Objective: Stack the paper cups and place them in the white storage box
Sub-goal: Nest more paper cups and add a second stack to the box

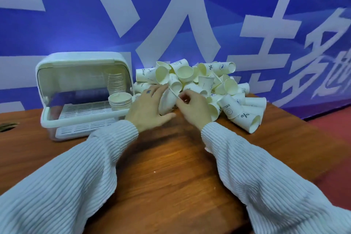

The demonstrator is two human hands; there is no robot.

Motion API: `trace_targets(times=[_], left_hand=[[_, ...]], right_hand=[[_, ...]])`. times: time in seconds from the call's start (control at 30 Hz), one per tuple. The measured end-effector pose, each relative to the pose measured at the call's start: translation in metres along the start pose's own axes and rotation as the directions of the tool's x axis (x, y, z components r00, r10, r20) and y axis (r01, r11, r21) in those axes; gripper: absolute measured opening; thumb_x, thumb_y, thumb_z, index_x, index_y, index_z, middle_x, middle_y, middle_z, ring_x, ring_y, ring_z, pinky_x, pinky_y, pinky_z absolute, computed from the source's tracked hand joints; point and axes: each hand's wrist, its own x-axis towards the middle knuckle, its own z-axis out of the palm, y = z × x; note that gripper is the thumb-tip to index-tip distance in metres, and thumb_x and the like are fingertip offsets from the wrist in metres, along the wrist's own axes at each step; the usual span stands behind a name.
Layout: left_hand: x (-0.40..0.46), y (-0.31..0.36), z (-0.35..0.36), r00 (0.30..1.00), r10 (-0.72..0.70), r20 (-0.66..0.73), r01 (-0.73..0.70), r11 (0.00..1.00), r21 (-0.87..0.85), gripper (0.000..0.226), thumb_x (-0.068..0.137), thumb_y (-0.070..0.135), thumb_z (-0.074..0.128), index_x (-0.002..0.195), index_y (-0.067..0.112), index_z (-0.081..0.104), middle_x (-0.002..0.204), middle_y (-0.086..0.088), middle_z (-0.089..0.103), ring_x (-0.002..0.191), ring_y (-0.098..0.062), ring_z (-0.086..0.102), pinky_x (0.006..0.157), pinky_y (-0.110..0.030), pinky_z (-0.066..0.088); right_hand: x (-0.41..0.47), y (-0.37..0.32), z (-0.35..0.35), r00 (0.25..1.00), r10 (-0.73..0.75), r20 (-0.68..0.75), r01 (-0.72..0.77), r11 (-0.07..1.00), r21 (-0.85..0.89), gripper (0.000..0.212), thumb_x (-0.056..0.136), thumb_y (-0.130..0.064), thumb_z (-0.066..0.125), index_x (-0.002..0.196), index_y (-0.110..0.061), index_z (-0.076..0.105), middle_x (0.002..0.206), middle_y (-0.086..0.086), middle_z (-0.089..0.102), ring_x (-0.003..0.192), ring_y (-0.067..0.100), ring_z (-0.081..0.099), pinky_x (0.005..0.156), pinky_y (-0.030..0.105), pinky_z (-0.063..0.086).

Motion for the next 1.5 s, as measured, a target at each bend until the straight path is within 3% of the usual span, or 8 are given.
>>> trace_targets(times=[0.1, 0.2, 0.4, 0.53, 0.73, 0.9, 1.23, 1.5], left_hand=[[0.007, 0.017, 0.023, 0.994, -0.062, 0.093, 0.067, 0.996, -0.053, 0.104, 0.078, 0.053, 0.071, 0.163, 0.024, 0.018, 0.154, -0.011, 0.045, 0.138, -0.032, 0.046, 0.106, -0.047, 0.045], [0.01, 0.029, 0.036, 0.987, -0.119, 0.111, 0.127, 0.99, -0.064, 0.101, 0.076, 0.053, 0.064, 0.161, 0.023, 0.018, 0.144, -0.014, 0.054, 0.126, -0.038, 0.056, 0.097, -0.053, 0.051], [0.008, 0.057, 0.052, 0.988, -0.066, 0.142, 0.068, 0.998, -0.01, 0.098, 0.083, 0.047, 0.072, 0.161, 0.025, 0.015, 0.144, -0.009, 0.053, 0.127, -0.033, 0.056, 0.091, -0.05, 0.053], [0.009, 0.073, 0.055, 0.988, -0.049, 0.15, 0.047, 0.999, 0.019, 0.098, 0.087, 0.047, 0.07, 0.162, 0.023, 0.012, 0.143, -0.011, 0.052, 0.126, -0.032, 0.055, 0.091, -0.049, 0.053], [0.006, 0.081, 0.051, 0.987, -0.046, 0.154, 0.048, 0.999, -0.009, 0.098, 0.087, 0.047, 0.07, 0.163, 0.023, 0.012, 0.142, -0.012, 0.052, 0.124, -0.032, 0.056, 0.09, -0.05, 0.054], [0.0, 0.075, 0.034, 0.991, -0.1, 0.083, 0.106, 0.992, -0.07, 0.087, 0.082, 0.048, 0.075, 0.152, 0.022, 0.029, 0.129, -0.01, 0.063, 0.116, -0.033, 0.06, 0.084, -0.044, 0.052], [-0.028, 0.037, -0.011, 0.981, -0.182, -0.065, 0.173, 0.976, -0.131, 0.077, 0.077, 0.055, 0.069, 0.141, 0.022, 0.042, 0.129, -0.005, 0.048, 0.114, -0.031, 0.057, 0.087, -0.048, 0.052], [-0.067, -0.032, -0.068, 0.815, -0.421, -0.399, 0.387, 0.907, -0.165, 0.075, 0.076, 0.051, 0.065, 0.141, 0.017, 0.047, 0.128, -0.008, 0.055, 0.119, -0.028, 0.048, 0.101, -0.042, 0.042]], right_hand=[[-0.018, 0.002, -0.017, 0.998, 0.033, 0.045, -0.043, 0.969, 0.244, 0.009, 0.087, -0.018, 0.071, 0.081, -0.025, 0.069, 0.075, -0.013, 0.068, 0.073, 0.004, 0.061, 0.072, 0.024, 0.046], [-0.03, 0.02, -0.039, 0.992, 0.042, 0.115, -0.068, 0.97, 0.232, 0.007, 0.093, -0.028, 0.068, 0.089, -0.027, 0.074, 0.084, -0.014, 0.072, 0.08, 0.002, 0.064, 0.082, 0.027, 0.052], [-0.026, 0.092, -0.115, 0.956, 0.121, -0.267, -0.232, 0.869, -0.437, 0.038, 0.088, -0.009, 0.056, 0.121, -0.024, 0.067, 0.125, 0.001, 0.064, 0.114, 0.025, 0.056, 0.094, 0.044, 0.048], [-0.032, 0.136, -0.153, 0.977, 0.189, -0.1, -0.199, 0.634, -0.748, 0.041, 0.088, -0.012, 0.062, 0.127, -0.023, 0.059, 0.128, 0.006, 0.06, 0.115, 0.032, 0.054, 0.091, 0.042, 0.045], [-0.043, 0.143, -0.161, 0.996, -0.072, -0.046, 0.009, 0.62, -0.784, 0.018, 0.094, -0.018, 0.06, 0.111, -0.018, 0.066, 0.102, 0.003, 0.066, 0.087, 0.027, 0.058, 0.066, 0.037, 0.043], [-0.041, 0.108, -0.153, 0.967, -0.255, 0.01, 0.191, 0.695, -0.693, 0.013, 0.09, -0.03, 0.059, 0.094, -0.02, 0.065, 0.089, -0.002, 0.063, 0.083, 0.021, 0.059, 0.062, 0.041, 0.051], [-0.027, 0.027, -0.091, 0.979, -0.183, -0.089, 0.17, 0.975, -0.141, 0.004, 0.084, -0.022, 0.061, 0.085, -0.025, 0.064, 0.083, -0.011, 0.062, 0.079, 0.013, 0.057, 0.076, 0.039, 0.051], [0.013, -0.068, 0.009, 0.984, -0.06, -0.165, 0.096, 0.972, 0.215, 0.013, 0.095, -0.031, 0.065, 0.092, -0.02, 0.071, 0.085, -0.014, 0.07, 0.081, 0.001, 0.064, 0.076, 0.021, 0.048]])
